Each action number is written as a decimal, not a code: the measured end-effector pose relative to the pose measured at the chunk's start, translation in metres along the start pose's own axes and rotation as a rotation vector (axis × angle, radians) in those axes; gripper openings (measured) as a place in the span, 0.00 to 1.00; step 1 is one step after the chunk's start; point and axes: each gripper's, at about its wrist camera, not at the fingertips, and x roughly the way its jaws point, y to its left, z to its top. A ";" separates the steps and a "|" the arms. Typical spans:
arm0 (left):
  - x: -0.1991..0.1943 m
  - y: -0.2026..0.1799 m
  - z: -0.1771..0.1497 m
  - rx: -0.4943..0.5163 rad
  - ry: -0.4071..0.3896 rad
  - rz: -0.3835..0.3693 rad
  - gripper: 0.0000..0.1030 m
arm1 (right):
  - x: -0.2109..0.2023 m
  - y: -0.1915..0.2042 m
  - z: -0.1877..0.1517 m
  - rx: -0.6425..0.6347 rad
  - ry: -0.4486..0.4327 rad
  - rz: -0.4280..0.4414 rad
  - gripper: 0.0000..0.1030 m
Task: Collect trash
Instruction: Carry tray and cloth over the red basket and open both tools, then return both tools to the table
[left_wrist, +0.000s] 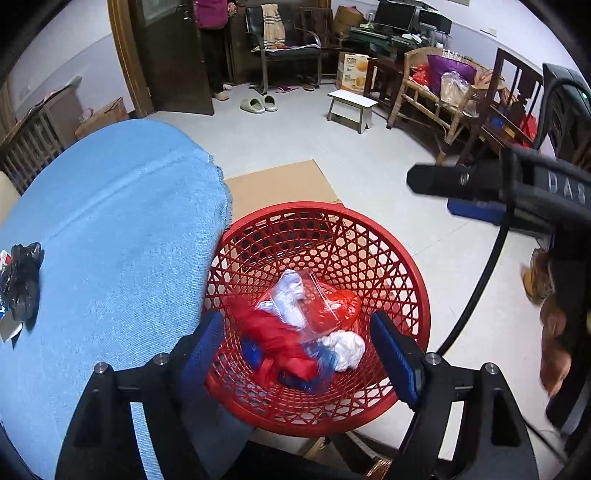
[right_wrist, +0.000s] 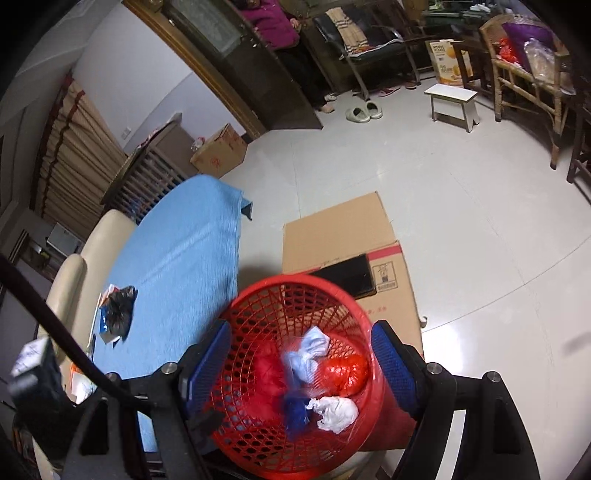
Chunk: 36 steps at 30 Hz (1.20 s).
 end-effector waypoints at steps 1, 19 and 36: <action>-0.004 0.004 -0.002 -0.005 -0.008 0.004 0.79 | -0.001 0.000 0.002 0.003 -0.004 -0.002 0.78; -0.086 0.182 -0.099 -0.440 -0.098 0.220 0.79 | 0.061 0.124 -0.018 -0.191 0.142 0.093 0.78; -0.133 0.279 -0.187 -0.683 -0.153 0.333 0.79 | 0.104 0.257 -0.085 -0.422 0.302 0.170 0.78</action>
